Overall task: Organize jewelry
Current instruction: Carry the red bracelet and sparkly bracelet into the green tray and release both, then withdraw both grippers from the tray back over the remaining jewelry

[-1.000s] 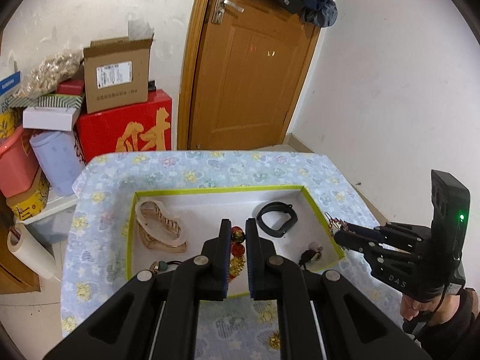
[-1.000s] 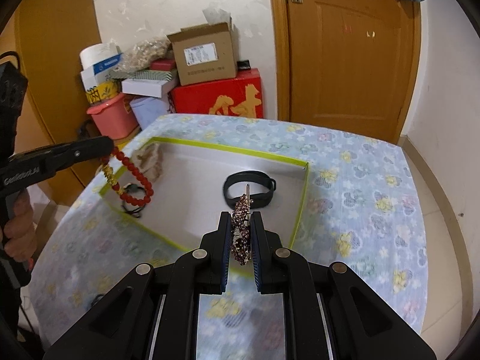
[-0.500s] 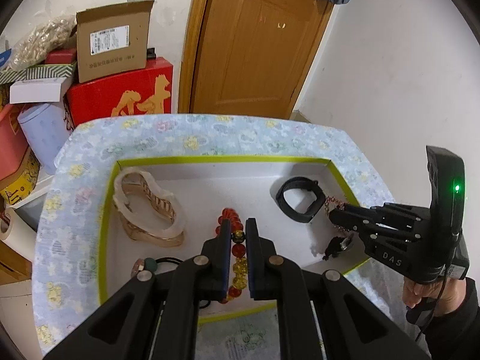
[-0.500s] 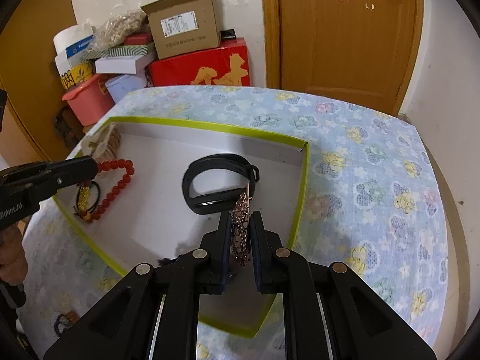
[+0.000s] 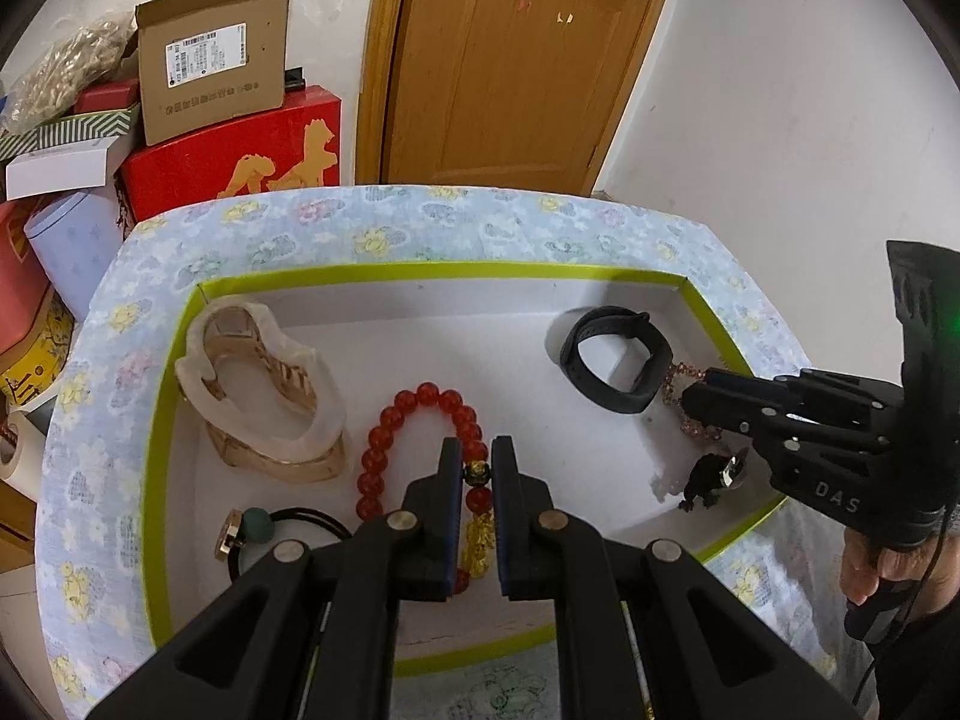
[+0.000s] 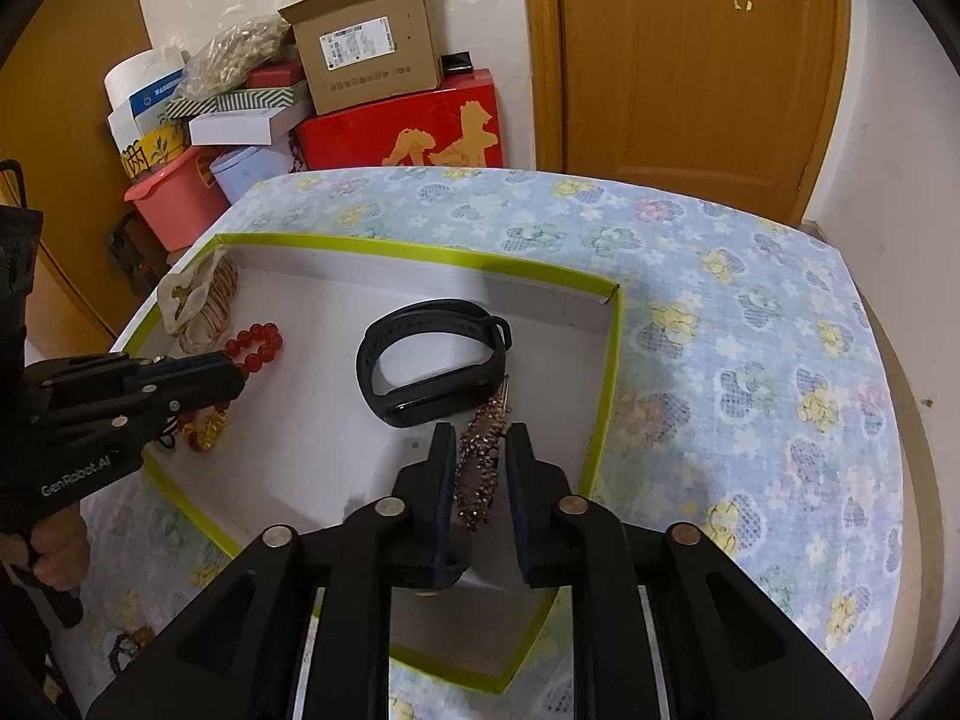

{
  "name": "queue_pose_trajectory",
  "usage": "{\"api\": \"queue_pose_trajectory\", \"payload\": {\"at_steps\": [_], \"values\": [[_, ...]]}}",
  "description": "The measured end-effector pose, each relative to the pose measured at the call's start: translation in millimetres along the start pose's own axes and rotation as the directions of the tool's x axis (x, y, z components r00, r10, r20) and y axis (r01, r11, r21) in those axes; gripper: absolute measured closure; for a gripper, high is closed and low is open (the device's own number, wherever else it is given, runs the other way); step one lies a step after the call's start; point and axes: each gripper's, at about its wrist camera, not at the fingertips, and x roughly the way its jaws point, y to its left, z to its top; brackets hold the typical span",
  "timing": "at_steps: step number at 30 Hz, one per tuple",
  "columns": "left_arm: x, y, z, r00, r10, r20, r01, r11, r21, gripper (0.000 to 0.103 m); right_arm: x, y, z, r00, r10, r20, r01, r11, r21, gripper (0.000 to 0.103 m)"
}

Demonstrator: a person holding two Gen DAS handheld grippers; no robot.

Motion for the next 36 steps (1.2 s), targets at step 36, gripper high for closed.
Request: {"api": "queue_pose_trajectory", "payload": {"at_steps": [36], "values": [[-147.1,-25.0,-114.2,0.989,0.094,0.113,-0.093,0.996,-0.014,0.084,-152.5,54.2,-127.0,0.989,0.071,0.130,-0.071,0.997,-0.002,0.070]]}}
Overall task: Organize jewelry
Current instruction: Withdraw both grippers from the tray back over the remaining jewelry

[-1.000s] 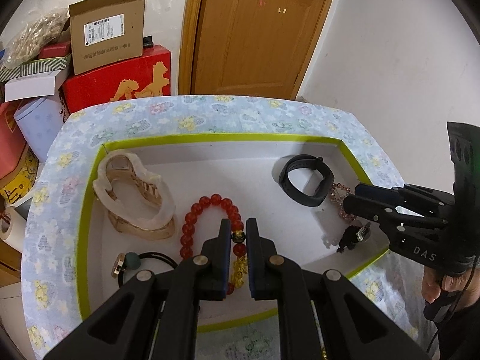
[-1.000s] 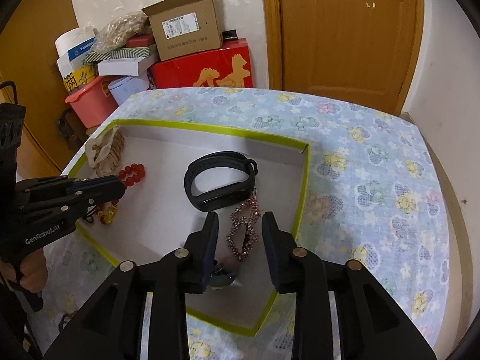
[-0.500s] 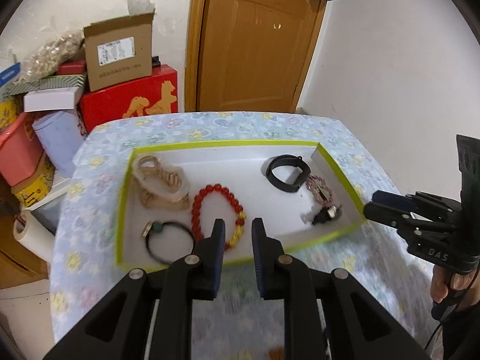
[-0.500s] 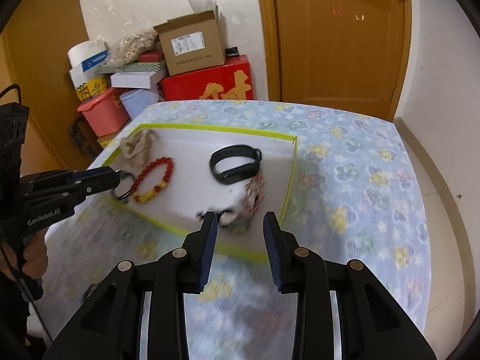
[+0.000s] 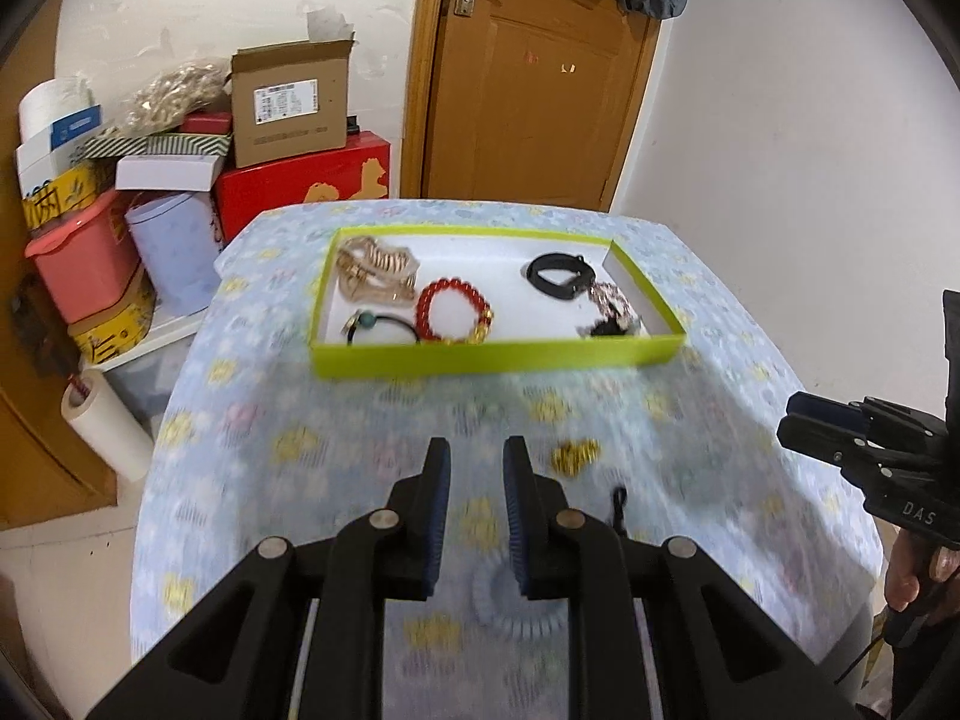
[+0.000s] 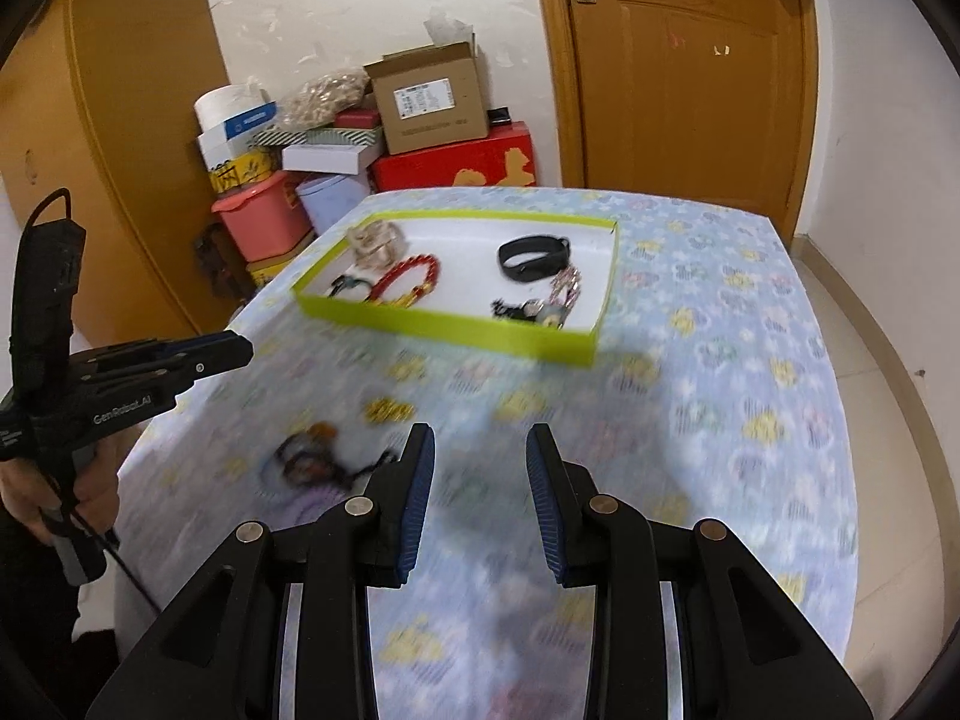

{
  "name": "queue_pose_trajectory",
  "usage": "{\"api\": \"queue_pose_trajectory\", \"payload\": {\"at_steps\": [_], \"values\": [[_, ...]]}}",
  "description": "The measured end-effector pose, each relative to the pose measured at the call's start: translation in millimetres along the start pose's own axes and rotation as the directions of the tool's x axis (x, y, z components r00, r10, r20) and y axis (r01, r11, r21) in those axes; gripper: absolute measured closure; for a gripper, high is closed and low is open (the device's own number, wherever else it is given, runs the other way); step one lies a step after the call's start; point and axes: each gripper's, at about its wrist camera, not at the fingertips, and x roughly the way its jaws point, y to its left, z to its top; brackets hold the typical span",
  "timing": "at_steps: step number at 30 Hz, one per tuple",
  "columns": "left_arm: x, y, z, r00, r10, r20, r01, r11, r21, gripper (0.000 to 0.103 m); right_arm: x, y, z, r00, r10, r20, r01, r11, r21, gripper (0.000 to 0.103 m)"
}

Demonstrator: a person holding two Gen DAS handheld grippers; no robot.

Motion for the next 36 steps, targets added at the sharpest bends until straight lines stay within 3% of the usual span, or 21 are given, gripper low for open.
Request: {"api": "queue_pose_trajectory", "payload": {"at_steps": [14,36], "values": [[-22.1,-1.5,-49.1,1.000,0.000,-0.027,0.000,1.000,-0.027,0.084,-11.1,23.8,-42.0,0.997,0.059,-0.040,-0.058,0.998,0.009,0.070],[0.0,-2.9,-53.2,0.997,-0.013,-0.078,0.011,1.000,-0.021,0.084,20.0,48.8,-45.1,0.988,0.110,-0.106,-0.115,0.992,-0.042,0.070]]}}
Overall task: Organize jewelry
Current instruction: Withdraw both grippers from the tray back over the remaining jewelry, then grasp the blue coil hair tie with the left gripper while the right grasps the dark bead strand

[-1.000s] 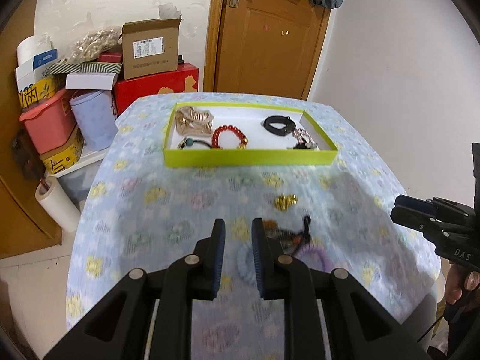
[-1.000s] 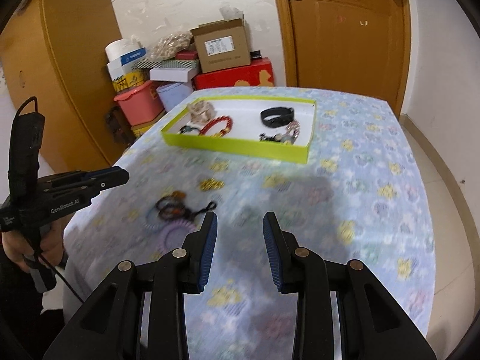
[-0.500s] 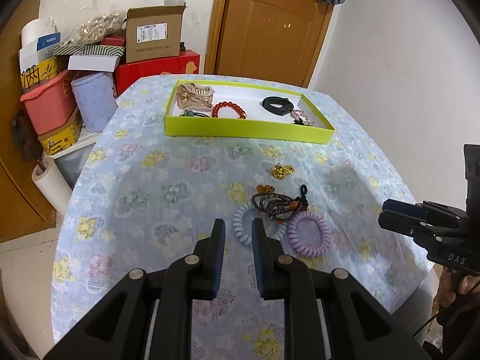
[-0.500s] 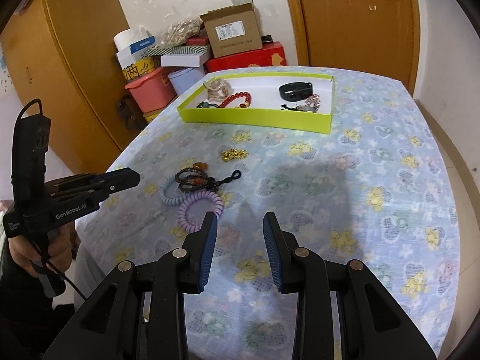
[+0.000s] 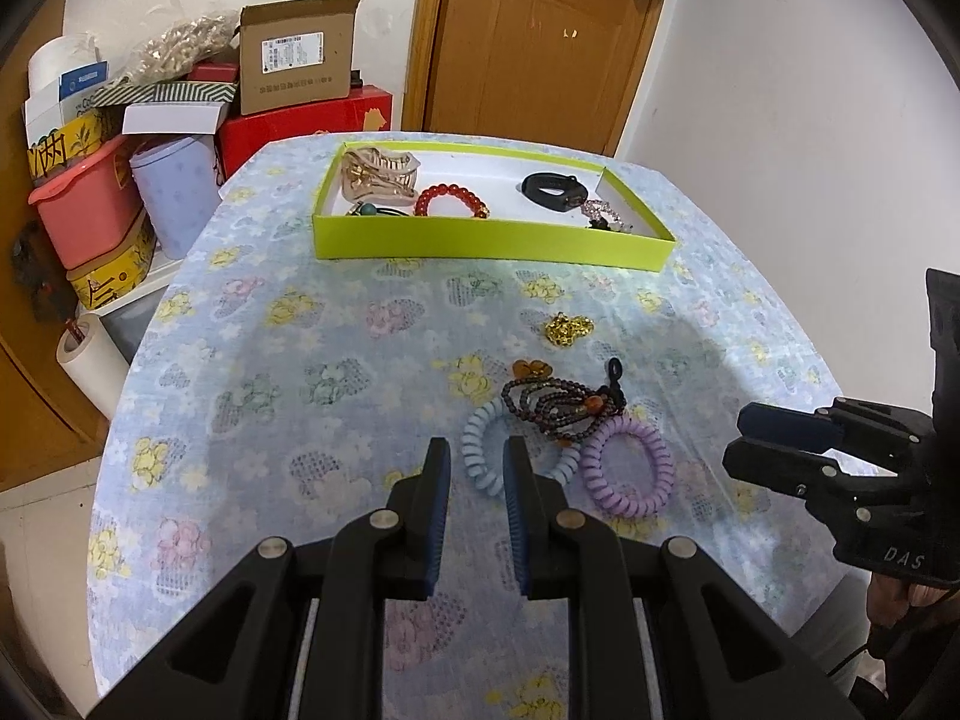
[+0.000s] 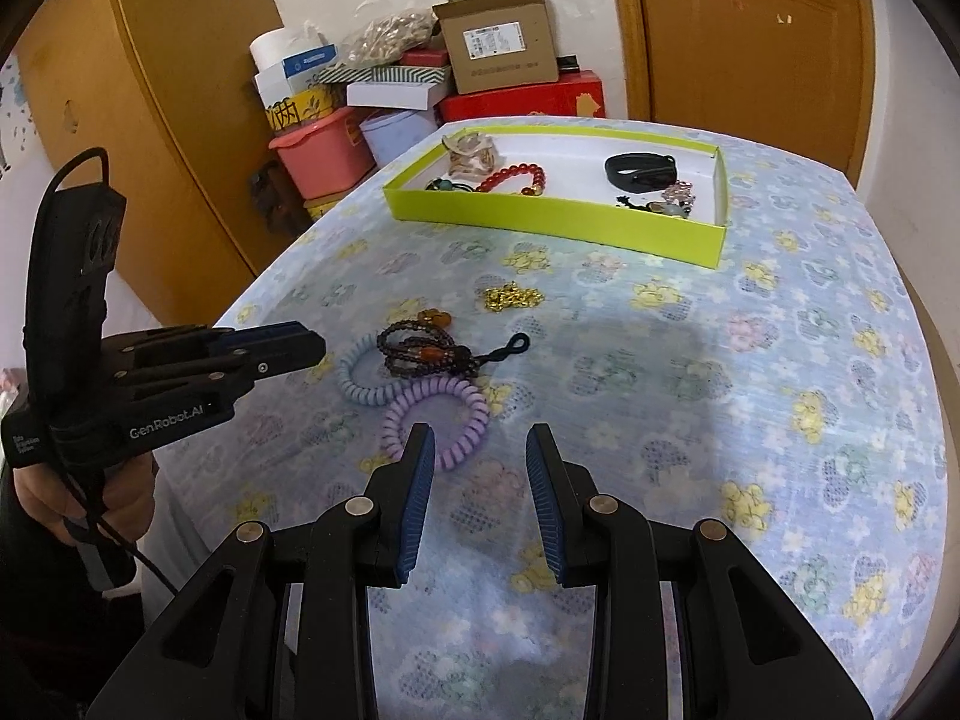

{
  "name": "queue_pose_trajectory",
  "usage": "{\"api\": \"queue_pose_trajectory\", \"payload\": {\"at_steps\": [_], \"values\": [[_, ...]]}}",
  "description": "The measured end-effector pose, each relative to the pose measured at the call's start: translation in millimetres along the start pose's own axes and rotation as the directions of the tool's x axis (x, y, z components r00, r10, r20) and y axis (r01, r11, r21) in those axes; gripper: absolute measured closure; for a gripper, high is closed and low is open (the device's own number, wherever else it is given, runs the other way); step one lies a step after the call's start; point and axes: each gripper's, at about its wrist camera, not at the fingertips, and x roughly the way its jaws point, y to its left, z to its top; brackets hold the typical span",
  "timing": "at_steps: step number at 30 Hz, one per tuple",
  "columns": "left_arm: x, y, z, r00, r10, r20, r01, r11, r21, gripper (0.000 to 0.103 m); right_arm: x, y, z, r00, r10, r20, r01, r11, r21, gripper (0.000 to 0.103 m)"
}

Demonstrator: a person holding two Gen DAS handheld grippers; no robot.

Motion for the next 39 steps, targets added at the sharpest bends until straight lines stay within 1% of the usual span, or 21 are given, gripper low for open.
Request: {"api": "queue_pose_trajectory", "payload": {"at_steps": [7,12,16,17,19,20,24,29,35,36,37,38,39], "values": [[18.1,-1.6,3.9,0.999,0.012,-0.032,-0.011,1.000,0.019,0.084,2.2,-4.2,2.6,1.000,-0.002,-0.001,0.002,1.000,0.013,0.070],[31.5,-6.3,4.3,0.998,0.034,-0.060,-0.031,0.998,0.046,0.084,6.1,-6.2,8.1,1.000,0.005,-0.006,-0.005,1.000,0.012,0.070],[31.8,-11.8,2.3,0.997,0.069,-0.038,-0.066,0.994,0.090,0.084,13.2,-7.2,15.3,1.000,0.007,-0.002,-0.007,1.000,0.001,0.070],[31.6,-12.5,1.5,0.997,0.077,-0.033,-0.073,0.993,0.097,0.085,15.4,-7.6,16.4,1.000,0.010,-0.003,-0.010,1.000,-0.003,0.070],[31.3,-12.4,0.8,0.995,0.099,-0.024,-0.096,0.989,0.109,0.093,22.9,-7.4,21.4,1.000,0.018,-0.009,-0.018,1.000,-0.014,0.070],[31.3,-12.1,0.5,0.994,0.106,-0.021,-0.103,0.988,0.113,0.093,27.9,-6.8,23.7,1.000,0.025,-0.016,-0.025,0.999,-0.022,0.070],[29.3,-6.6,-0.7,0.993,0.115,-0.017,-0.113,0.988,0.102,0.093,45.1,-5.0,29.1,0.998,0.042,-0.041,-0.044,0.998,-0.046,0.070],[26.9,2.4,-1.4,0.995,0.097,-0.011,-0.096,0.993,0.069,0.093,58.0,0.8,34.5,0.996,0.064,-0.056,-0.068,0.995,-0.073,0.070],[27.2,4.6,-1.0,0.996,0.090,-0.006,-0.090,0.994,0.066,0.093,73.1,14.2,34.3,0.991,0.093,-0.097,-0.107,0.982,-0.156,0.070],[27.4,4.9,-0.7,0.996,0.088,-0.005,-0.088,0.994,0.065,0.093,75.4,15.2,34.4,0.991,0.086,-0.100,-0.102,0.980,-0.170,0.075],[27.5,5.3,-0.5,0.996,0.086,-0.005,-0.086,0.994,0.064,0.093,76.4,16.6,34.0,0.992,0.080,-0.101,-0.097,0.978,-0.184,0.091],[27.5,5.3,-0.3,0.996,0.085,-0.004,-0.084,0.994,0.063,0.093,77.2,18.1,33.4,0.992,0.072,-0.102,-0.091,0.977,-0.195,0.096],[27.4,5.4,-0.3,0.996,0.084,-0.004,-0.083,0.995,0.063,0.093,77.3,18.6,32.5,0.993,0.059,-0.098,-0.078,0.976,-0.204,0.097]]}}
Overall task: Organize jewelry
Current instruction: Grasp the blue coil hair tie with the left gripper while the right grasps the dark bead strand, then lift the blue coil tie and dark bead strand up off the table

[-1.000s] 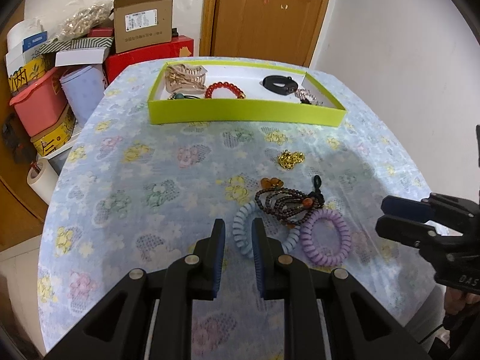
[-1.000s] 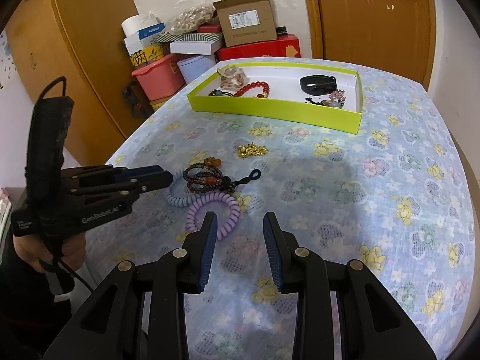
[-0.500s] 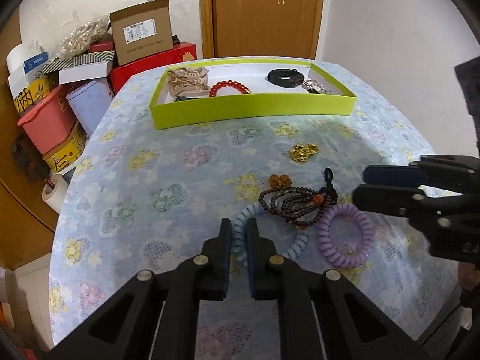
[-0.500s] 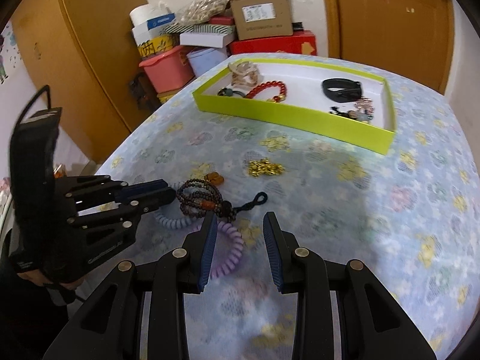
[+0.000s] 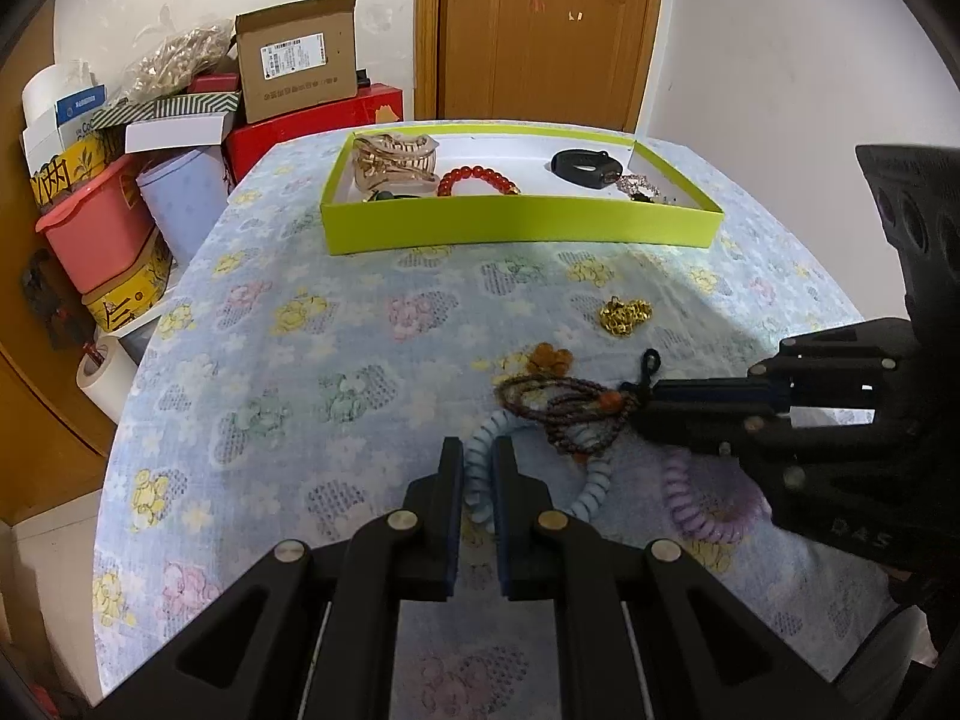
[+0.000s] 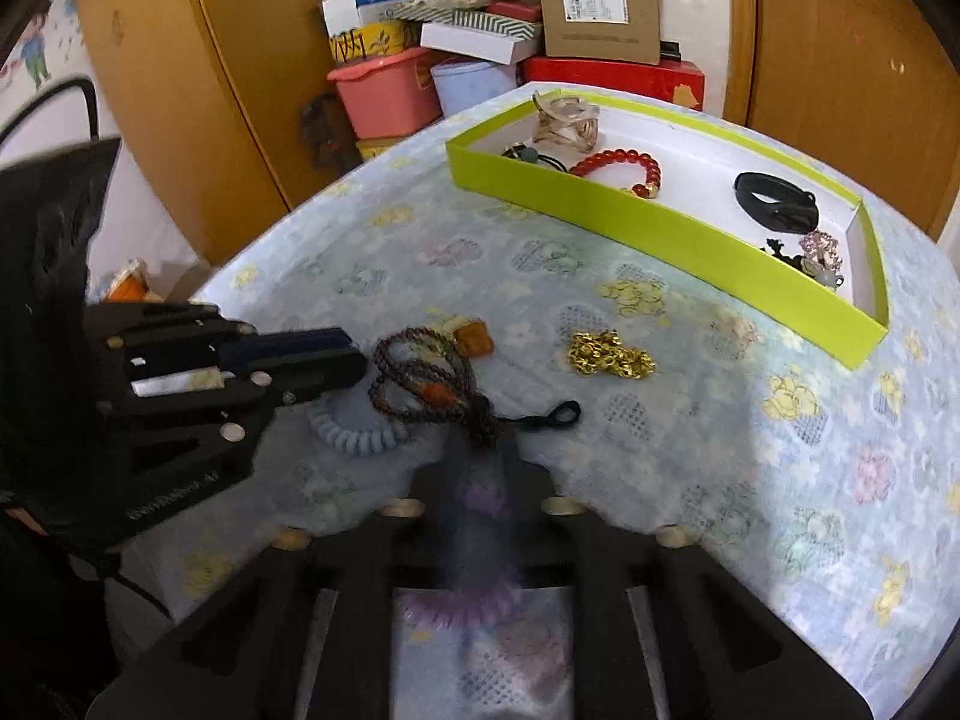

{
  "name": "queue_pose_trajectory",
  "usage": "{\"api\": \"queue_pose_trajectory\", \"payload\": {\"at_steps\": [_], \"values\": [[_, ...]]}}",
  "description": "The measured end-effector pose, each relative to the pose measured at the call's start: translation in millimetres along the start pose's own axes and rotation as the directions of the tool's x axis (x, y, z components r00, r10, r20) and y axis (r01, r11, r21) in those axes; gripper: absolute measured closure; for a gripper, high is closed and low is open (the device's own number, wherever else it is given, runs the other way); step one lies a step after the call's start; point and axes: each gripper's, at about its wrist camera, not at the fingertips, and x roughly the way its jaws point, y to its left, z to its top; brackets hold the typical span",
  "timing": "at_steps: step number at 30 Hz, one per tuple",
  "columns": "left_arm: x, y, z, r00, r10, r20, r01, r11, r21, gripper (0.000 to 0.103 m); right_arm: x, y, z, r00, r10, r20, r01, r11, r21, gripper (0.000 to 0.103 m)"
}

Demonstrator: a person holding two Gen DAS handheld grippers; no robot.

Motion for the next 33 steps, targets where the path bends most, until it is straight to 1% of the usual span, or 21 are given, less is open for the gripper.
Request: {"api": "queue_pose_trajectory", "payload": {"at_steps": [5,9,16,17,18,24,27,29,30,31,32,33], "values": [[-0.3,0.7,-0.1,1.000,-0.001,0.000,0.001,1.000,-0.004,0.093,-0.9,-0.8,-0.8,1.000,-0.021,0.011,0.021,1.000,-0.001,0.097],[-1.5,3.7,-0.6,1.000,0.005,0.001,-0.005,1.000,-0.019,0.093,-8.1,-7.0,-2.3,0.999,-0.039,0.030,0.039,0.999,0.023,0.097],[-8.8,11.0,-1.6,1.000,-0.008,0.016,0.009,0.998,-0.055,0.094,-29.2,-21.6,-4.2,0.995,-0.064,0.077,0.058,0.994,0.088,0.098],[-11.1,12.0,-1.1,1.000,-0.013,0.021,0.014,0.998,-0.059,0.094,-32.6,-22.8,-4.9,0.994,-0.067,0.084,0.058,0.994,0.097,0.098],[-13.5,13.0,-0.8,0.999,-0.016,0.027,0.018,0.998,-0.063,0.094,-38.3,-24.9,-6.1,0.993,-0.072,0.095,0.061,0.992,0.111,0.103],[-25.9,13.1,2.4,0.998,-0.024,0.056,0.028,0.997,-0.066,0.094,-65.0,-29.4,-9.0,0.985,-0.088,0.147,0.067,0.988,0.142,0.103],[-28.9,11.5,2.2,0.998,-0.026,0.059,0.030,0.998,-0.064,0.094,-66.1,-31.3,-10.0,0.989,-0.064,0.134,0.045,0.989,0.138,0.103],[-29.7,11.2,1.3,0.998,-0.026,0.059,0.030,0.997,-0.065,0.094,-61.1,-35.8,-9.1,0.992,-0.049,0.117,0.028,0.984,0.176,0.103],[-29.9,11.0,1.0,0.998,-0.026,0.057,0.030,0.997,-0.067,0.094,-58.5,-38.0,-9.0,0.993,-0.044,0.111,0.022,0.981,0.192,0.098],[-30.7,11.7,0.3,0.998,-0.026,0.056,0.029,0.997,-0.069,0.094,-54.0,-40.8,-8.3,0.994,-0.038,0.100,0.015,0.975,0.220,0.089],[-31.4,12.3,-0.8,0.998,-0.025,0.055,0.029,0.997,-0.070,0.094,-50.5,-42.3,-7.9,0.995,-0.035,0.094,0.011,0.971,0.240,0.085],[-31.8,12.6,-1.1,0.998,-0.024,0.054,0.028,0.997,-0.070,0.094,-46.7,-43.6,-7.7,0.996,-0.030,0.088,0.007,0.966,0.257,0.083]]}}
